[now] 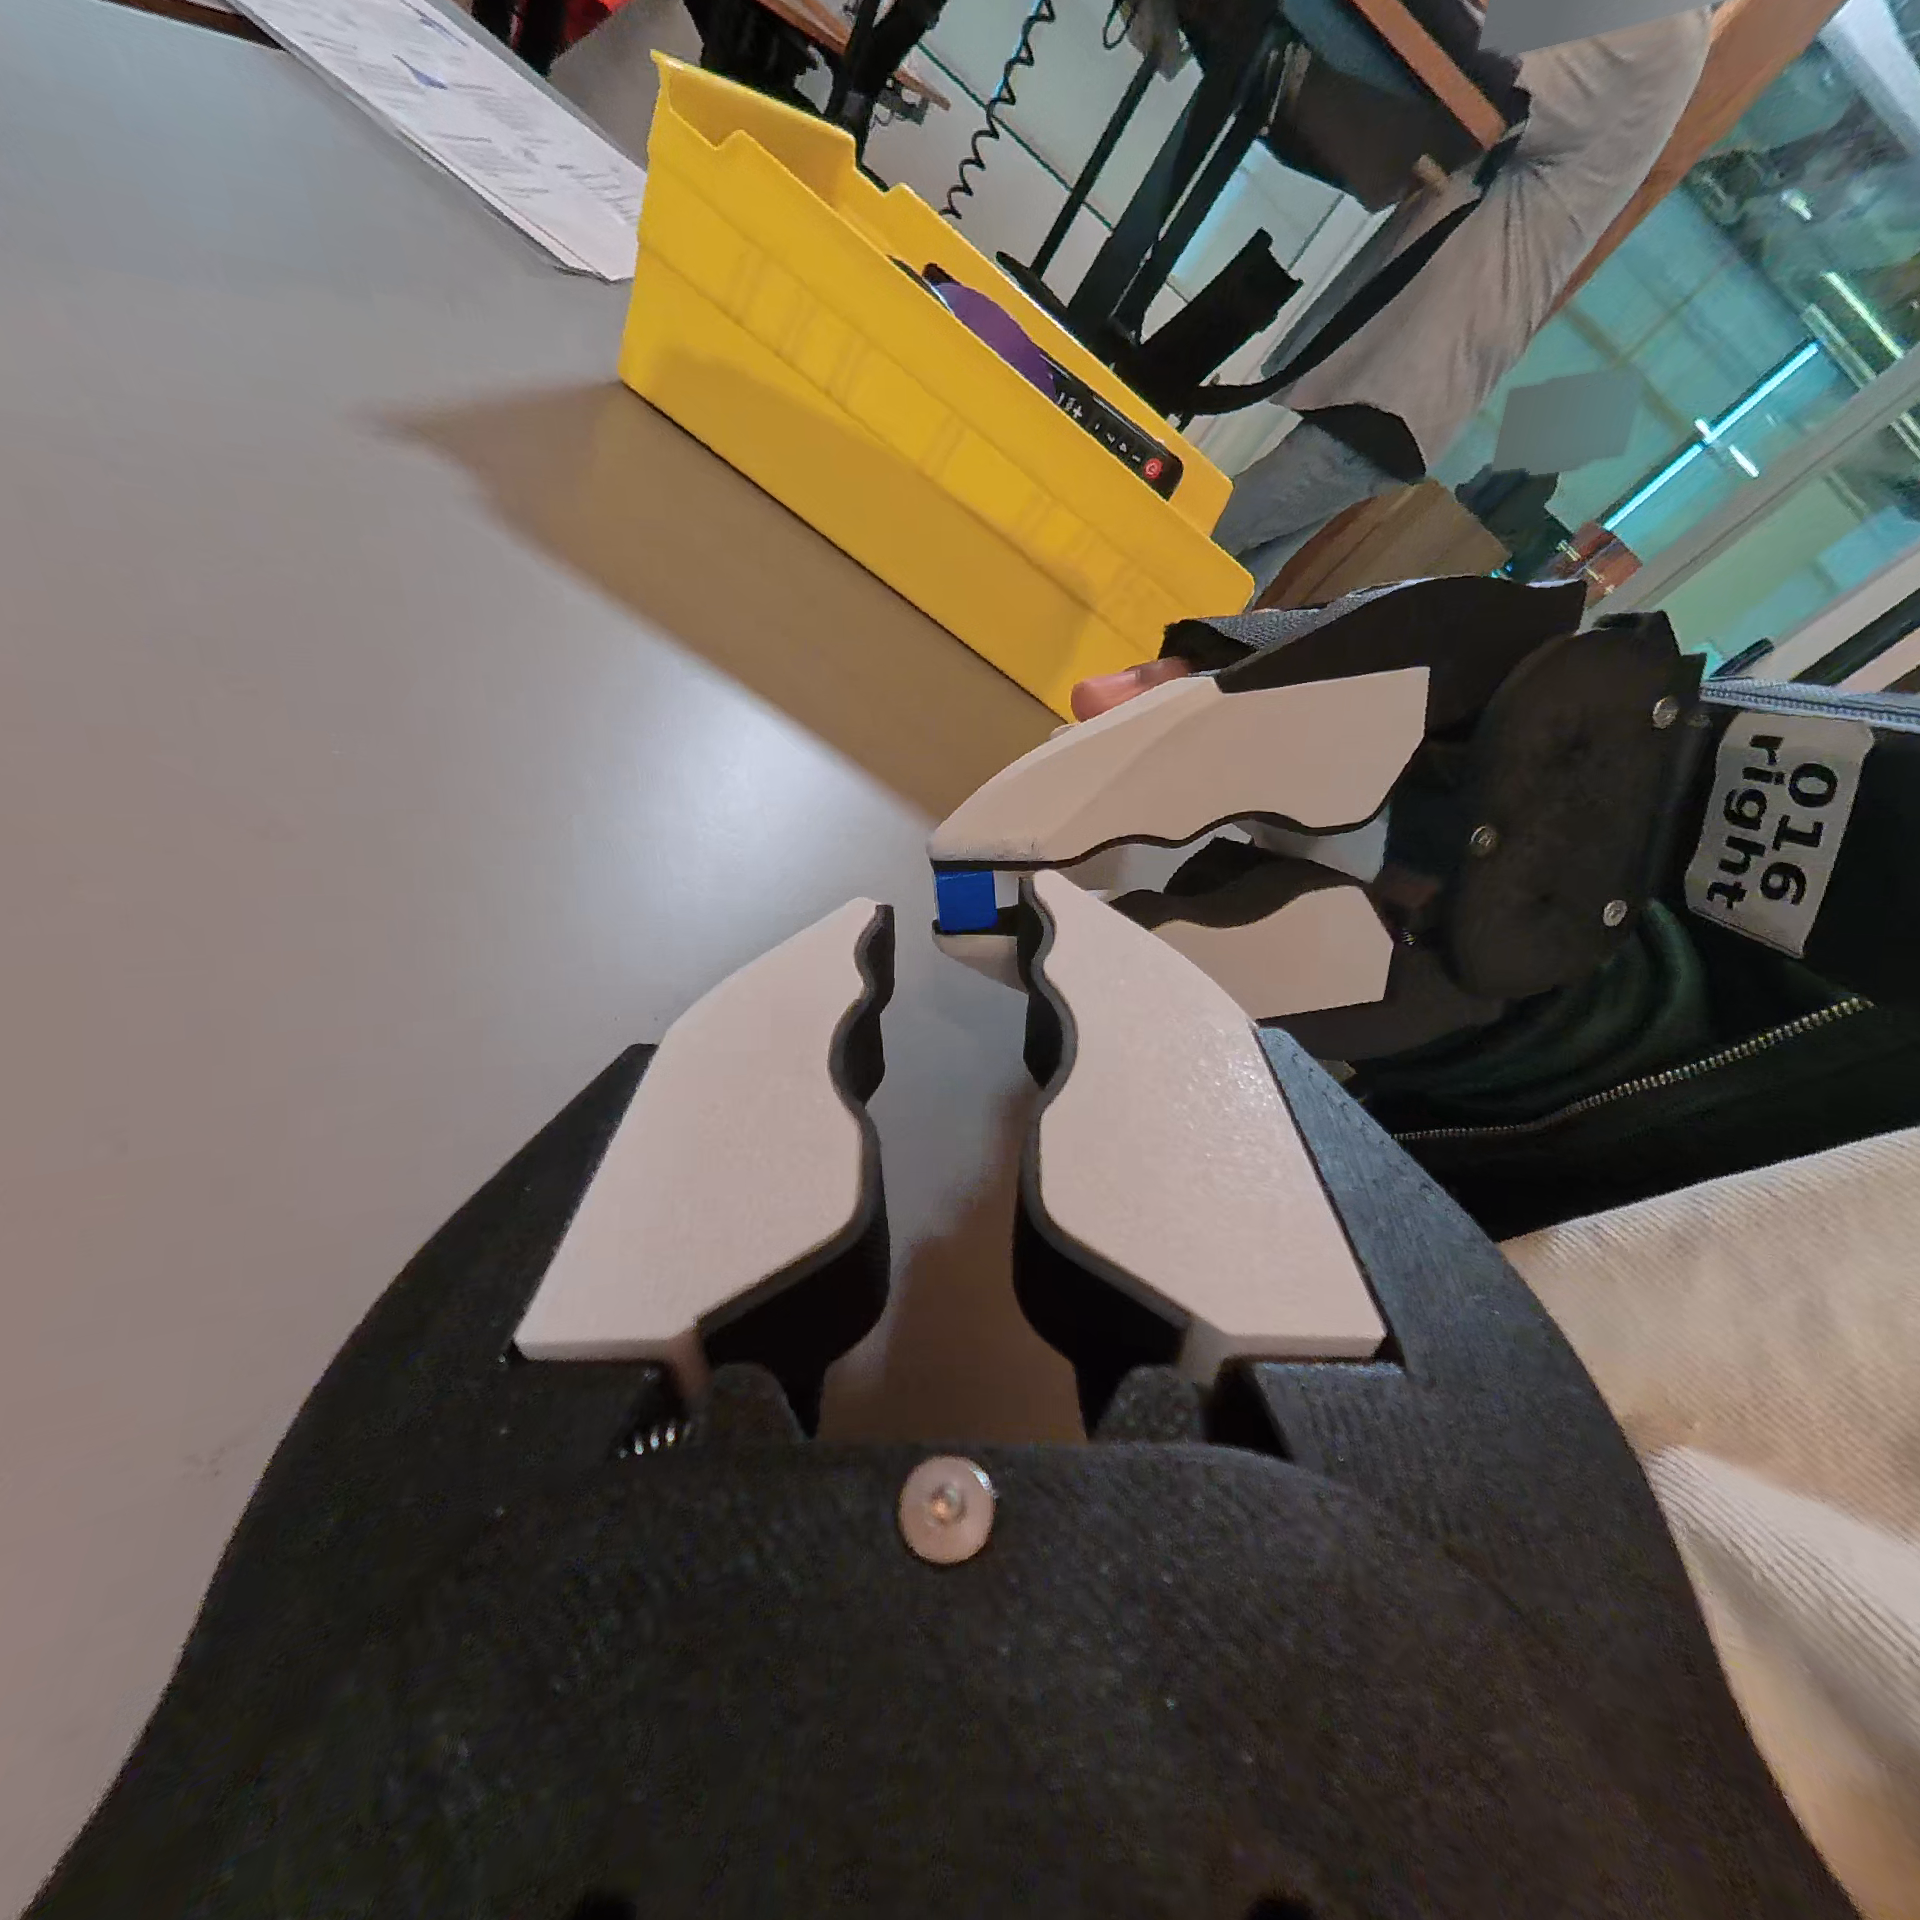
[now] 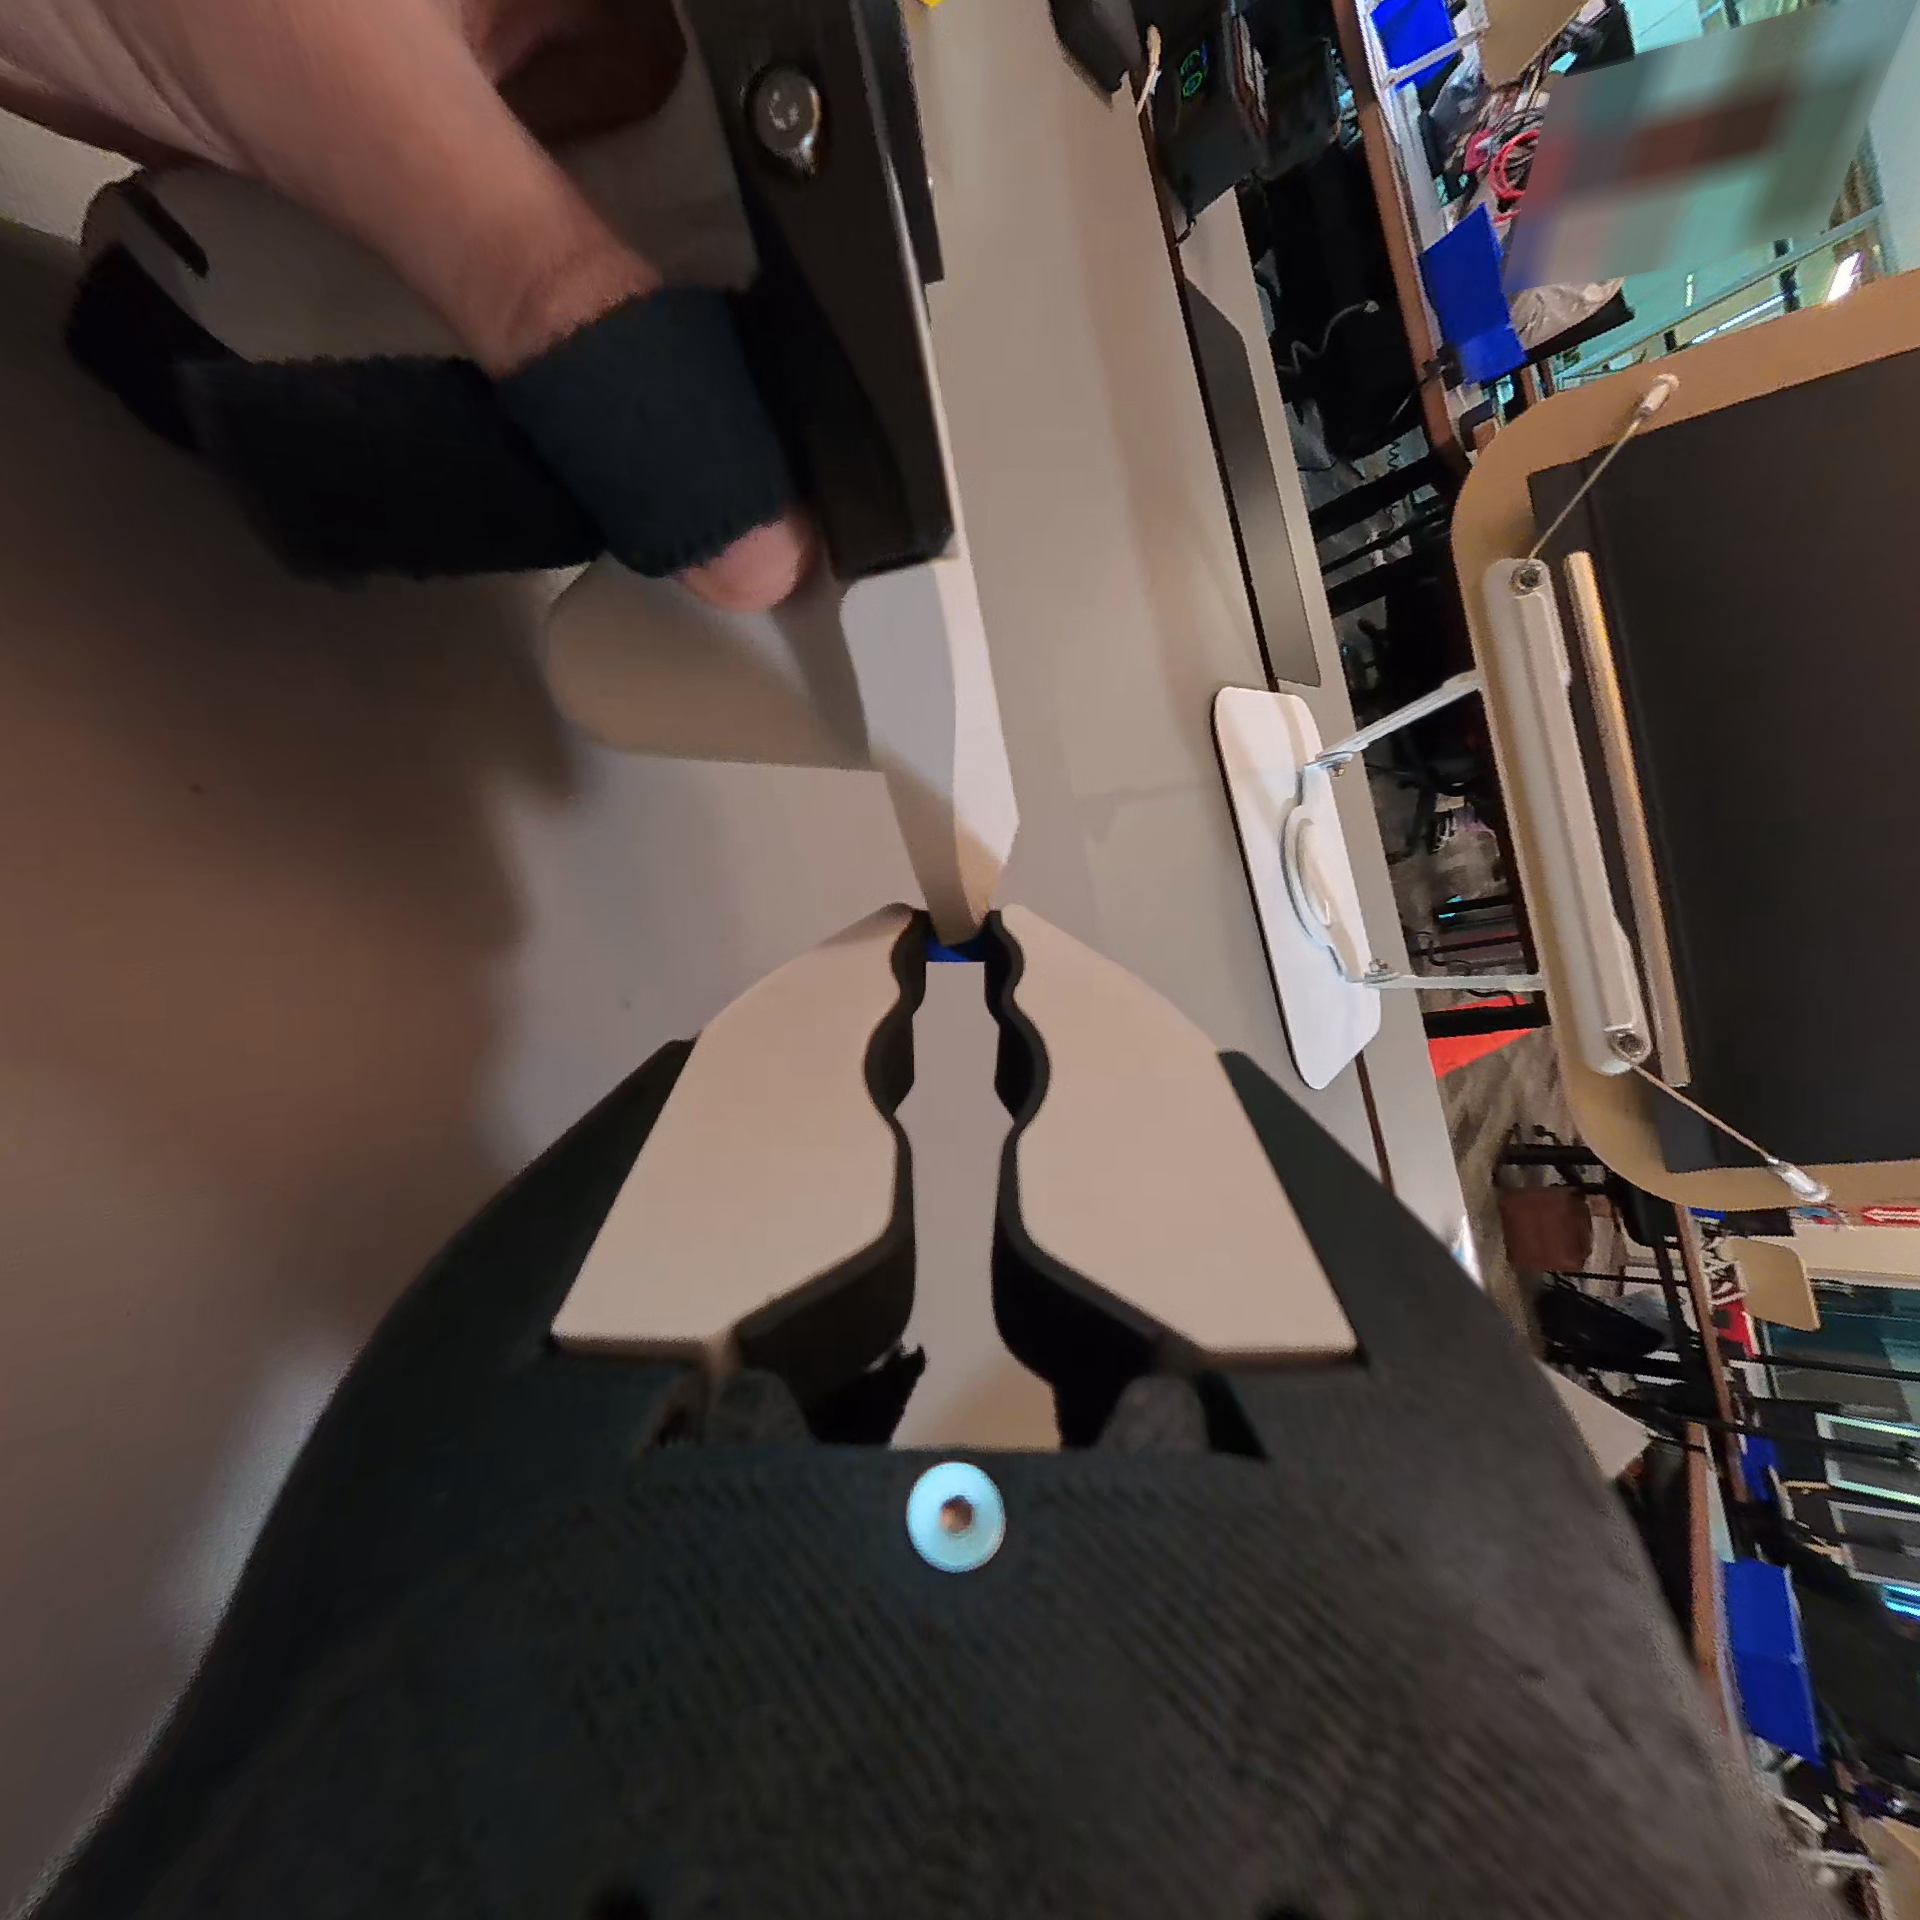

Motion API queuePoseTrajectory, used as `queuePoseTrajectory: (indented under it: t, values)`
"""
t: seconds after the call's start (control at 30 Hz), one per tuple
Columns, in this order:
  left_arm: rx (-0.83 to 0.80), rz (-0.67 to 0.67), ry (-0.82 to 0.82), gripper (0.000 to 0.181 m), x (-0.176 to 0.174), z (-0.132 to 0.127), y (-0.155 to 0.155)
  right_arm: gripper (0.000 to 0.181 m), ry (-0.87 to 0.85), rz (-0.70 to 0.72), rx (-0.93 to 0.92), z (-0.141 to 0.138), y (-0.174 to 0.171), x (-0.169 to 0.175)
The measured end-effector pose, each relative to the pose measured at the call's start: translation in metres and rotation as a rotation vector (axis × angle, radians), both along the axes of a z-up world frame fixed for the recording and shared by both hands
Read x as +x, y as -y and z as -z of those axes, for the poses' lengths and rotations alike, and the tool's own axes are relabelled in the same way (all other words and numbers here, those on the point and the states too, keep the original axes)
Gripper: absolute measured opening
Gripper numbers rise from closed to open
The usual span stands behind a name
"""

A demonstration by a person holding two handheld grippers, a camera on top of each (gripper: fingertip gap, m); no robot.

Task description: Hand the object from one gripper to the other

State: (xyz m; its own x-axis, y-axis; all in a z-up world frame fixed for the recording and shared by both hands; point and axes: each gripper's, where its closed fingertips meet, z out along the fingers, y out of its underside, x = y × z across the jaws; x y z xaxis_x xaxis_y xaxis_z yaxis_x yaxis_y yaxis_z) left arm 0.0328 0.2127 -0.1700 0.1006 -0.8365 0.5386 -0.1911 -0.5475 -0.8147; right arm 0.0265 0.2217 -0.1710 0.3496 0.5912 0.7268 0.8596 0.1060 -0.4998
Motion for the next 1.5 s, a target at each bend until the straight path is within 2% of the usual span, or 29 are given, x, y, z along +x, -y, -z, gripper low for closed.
queuePoseTrajectory:
  t: [0.03,0.3,0.53,0.57,0.63,0.73,0.77,0.83,0.97,1.1,1.17,1.27,1.33,1.4,1.5]
  values:
    - [0.003,-0.001,-0.001,0.026,0.0,0.0,0.0,0.01,0.004,0.002,0.003,0.0,0.0,0.0]
    - [0.024,0.021,0.002,0.014,0.001,-0.001,0.003,0.01,0.021,-0.003,0.028,-0.001,0.001,-0.002]
    - [0.072,0.004,0.008,0.012,-0.001,-0.006,0.001,0.012,-0.019,-0.028,0.069,-0.006,-0.001,-0.005]
    - [0.072,0.0,0.025,0.012,-0.002,-0.008,0.0,0.019,-0.053,-0.035,0.067,-0.006,-0.001,-0.006]
    - [0.066,-0.001,0.077,0.012,-0.005,-0.016,-0.002,0.046,-0.179,-0.006,0.019,-0.009,-0.005,-0.004]
    - [0.069,0.01,0.178,0.012,-0.01,-0.029,-0.004,0.08,-0.445,0.024,-0.147,-0.011,-0.01,0.001]
    - [0.076,0.018,0.209,0.012,-0.011,-0.033,-0.004,0.081,-0.543,0.017,-0.201,-0.014,-0.011,0.003]
    - [0.096,0.027,0.251,0.012,-0.014,-0.039,-0.004,0.077,-0.738,-0.016,-0.285,-0.026,-0.01,0.007]
    - [0.165,0.054,0.309,0.011,-0.016,-0.049,0.0,0.045,-1.09,-0.165,-0.421,-0.059,0.002,0.011]
    - [0.263,0.092,0.333,0.011,-0.013,-0.054,0.01,0.034,-1.289,-0.251,-0.607,-0.067,0.008,0.011]
    - [0.324,0.106,0.337,0.011,-0.012,-0.056,0.015,0.023,-1.325,-0.28,-0.642,-0.069,0.01,0.012]
    - [0.409,0.121,0.339,0.011,-0.011,-0.057,0.02,0.018,-1.335,-0.292,-0.753,-0.062,0.013,0.007]
    - [0.464,0.124,0.329,0.011,-0.01,-0.056,0.022,0.019,-1.365,-0.269,-0.914,-0.051,0.014,0.002]
    - [0.533,0.119,0.3,0.011,-0.01,-0.054,0.022,0.025,-1.454,-0.256,-1.136,-0.041,0.017,-0.003]
    - [0.637,0.121,0.234,0.011,-0.009,-0.046,0.022,0.027,-1.661,-0.323,-1.371,-0.049,0.018,-0.001]
